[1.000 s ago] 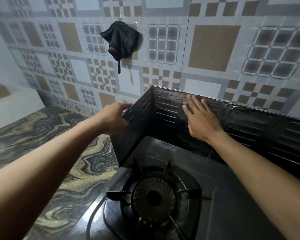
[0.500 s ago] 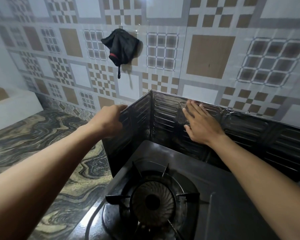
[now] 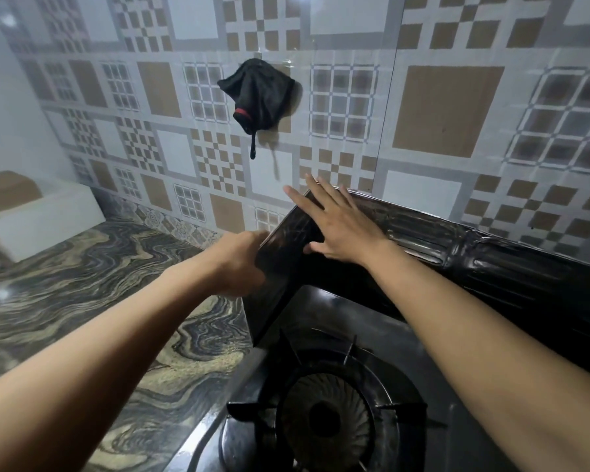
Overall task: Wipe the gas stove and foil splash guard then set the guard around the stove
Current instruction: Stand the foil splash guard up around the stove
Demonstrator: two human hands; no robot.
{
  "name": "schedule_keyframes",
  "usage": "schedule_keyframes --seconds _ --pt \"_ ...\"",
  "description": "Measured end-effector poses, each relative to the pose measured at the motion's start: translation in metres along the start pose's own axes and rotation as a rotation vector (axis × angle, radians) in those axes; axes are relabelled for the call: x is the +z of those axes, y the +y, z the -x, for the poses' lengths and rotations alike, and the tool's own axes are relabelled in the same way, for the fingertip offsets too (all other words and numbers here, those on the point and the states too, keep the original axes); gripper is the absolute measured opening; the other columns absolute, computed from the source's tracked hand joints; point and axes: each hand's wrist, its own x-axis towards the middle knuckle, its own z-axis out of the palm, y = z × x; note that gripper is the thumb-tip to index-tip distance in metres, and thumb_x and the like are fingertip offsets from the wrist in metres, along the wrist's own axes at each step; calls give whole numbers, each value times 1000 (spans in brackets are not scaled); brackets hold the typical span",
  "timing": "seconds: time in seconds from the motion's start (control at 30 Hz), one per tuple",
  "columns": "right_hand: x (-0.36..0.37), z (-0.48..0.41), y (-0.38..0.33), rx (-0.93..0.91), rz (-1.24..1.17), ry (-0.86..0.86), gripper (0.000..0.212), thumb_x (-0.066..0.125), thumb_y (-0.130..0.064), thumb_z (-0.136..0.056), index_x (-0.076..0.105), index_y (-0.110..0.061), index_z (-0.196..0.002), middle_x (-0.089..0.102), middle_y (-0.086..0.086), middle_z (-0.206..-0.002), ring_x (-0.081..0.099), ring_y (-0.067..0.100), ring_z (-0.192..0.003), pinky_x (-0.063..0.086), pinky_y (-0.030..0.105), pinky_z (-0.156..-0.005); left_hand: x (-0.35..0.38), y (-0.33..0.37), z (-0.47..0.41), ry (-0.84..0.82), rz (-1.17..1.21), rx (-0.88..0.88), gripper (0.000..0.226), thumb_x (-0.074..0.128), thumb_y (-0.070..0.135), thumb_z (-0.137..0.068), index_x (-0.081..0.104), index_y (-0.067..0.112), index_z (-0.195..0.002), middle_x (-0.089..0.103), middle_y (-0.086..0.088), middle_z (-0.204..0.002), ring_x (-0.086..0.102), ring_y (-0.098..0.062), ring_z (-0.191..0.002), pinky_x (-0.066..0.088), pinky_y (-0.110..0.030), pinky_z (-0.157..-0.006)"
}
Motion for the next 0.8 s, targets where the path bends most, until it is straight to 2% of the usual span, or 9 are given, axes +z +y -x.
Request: schedule_keyframes --seconds 0.03,0.1,0.2,0.27,0.33,0.47,0.53,0.67,0.8 --pt "2 -9 -2 -2 4 -12 112 78 -43 -78 -1 -35 -157 -8 9 -166 -9 27 -152 3 53 -122 0 -1 0 1 -12 3 47 61 5 -76 57 20 -121 69 -6 -97 66 -21 -75 53 -27 -55" --pt "9 -21 -6 -3 19 -7 99 80 -38 -79 17 -26 -155 -1 11 -166 -5 28 -152 4 53 -122 0 -2 0 48 -43 12 42 57 3 -77 57 17 -116 68 -8 -98 67 -27 -82 54 -32 -60" --pt "24 -26 -11 17 15 83 78 77 -39 -82 35 -16 -144 23 15 -160 13 30 -151 10 50 -122 4 -3 0 108 -93 38 33 58 4 -79 53 13 -110 68 -13 -97 65 -34 -92 51 -36 -68" --pt "31 -26 -14 41 19 140 76 76 -40 -82 37 -14 -141 31 15 -156 18 32 -149 15 51 -121 7 -4 1 118 -103 42 26 58 4 -80 47 16 -101 65 -12 -93 64 -35 -90 50 -38 -68" --pt "33 -27 -16 51 24 137 80 76 -39 -83 33 -13 -145 28 15 -157 16 33 -150 16 54 -121 9 -6 1 122 -106 34 25 58 5 -81 45 19 -97 65 -12 -92 64 -35 -88 48 -37 -65" --pt "31 -28 -15 56 29 93 95 77 -34 -83 17 -16 -155 19 15 -162 10 31 -152 14 54 -121 2 -5 0 85 -40 -28 21 58 6 -83 53 16 -101 62 -7 -89 59 -26 -75 44 -26 -49" --pt "29 -25 -12 63 3 77 99 75 -37 -85 9 -19 -157 15 15 -163 8 30 -152 13 51 -122 -1 -6 0 79 3 -51 24 59 11 -81 56 18 -104 65 -7 -92 61 -23 -75 49 -27 -49" --pt "23 -19 -7 70 -2 123 85 73 -43 -85 27 -17 -152 29 16 -157 23 34 -147 19 51 -121 -2 -1 3 72 56 -44 25 55 9 -80 58 21 -102 68 -9 -92 69 -25 -73 56 -31 -51" --pt "23 -21 -8 85 35 149 80 75 -48 -80 39 -14 -142 36 14 -153 27 33 -146 20 54 -119 0 5 3 65 84 -53 24 53 4 -80 59 17 -99 64 -8 -85 67 -23 -63 55 -30 -40"
